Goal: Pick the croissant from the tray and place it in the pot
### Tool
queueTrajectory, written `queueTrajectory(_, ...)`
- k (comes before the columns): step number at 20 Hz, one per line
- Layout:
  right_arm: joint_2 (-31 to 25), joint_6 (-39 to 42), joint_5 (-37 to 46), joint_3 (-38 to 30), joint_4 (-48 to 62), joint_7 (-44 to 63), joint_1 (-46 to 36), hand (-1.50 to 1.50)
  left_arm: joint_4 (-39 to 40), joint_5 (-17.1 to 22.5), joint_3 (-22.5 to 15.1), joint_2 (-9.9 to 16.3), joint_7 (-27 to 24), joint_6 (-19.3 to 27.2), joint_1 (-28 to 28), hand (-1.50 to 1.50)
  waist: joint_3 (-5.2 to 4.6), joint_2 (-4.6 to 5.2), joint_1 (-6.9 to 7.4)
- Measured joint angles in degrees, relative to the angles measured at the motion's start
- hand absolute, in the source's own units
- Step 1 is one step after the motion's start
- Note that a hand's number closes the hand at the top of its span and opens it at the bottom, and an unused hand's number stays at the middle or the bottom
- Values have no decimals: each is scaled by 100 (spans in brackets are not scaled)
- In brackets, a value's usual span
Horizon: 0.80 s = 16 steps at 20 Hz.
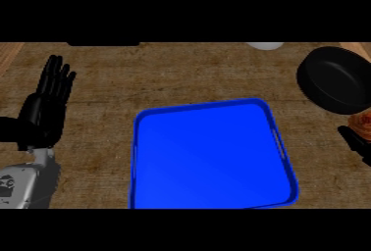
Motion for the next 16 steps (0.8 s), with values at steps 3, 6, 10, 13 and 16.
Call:
queueTrajectory(3, -564, 59, -230, -578, 919, -454, -261, 150, -18, -62, -96, -119, -50, 29, 54, 0, 0, 11, 41)
queueTrajectory(6, -963, -129, -265, -903, 1958, -1019, -481, 150, -40, -76, -113, -153, -78, 2, 90, 0, 1, 18, 77)
queueTrajectory(10, -1424, -512, -223, -1122, 3508, -1784, -948, 150, 121, -85, -57, -125, -141, -64, -42, 0, 3, 37, 120)
queueTrajectory(13, -1736, -768, -164, -1156, 4683, -2379, -1320, 150, 135, -19, 23, -42, -33, -141, -162, 0, 4, 45, 158)
queueTrajectory(16, -1939, -1106, -82, -1123, 5766, -3014, -1661, 150, 171, -44, 20, -88, -32, -121, -228, 0, 4, 49, 172)
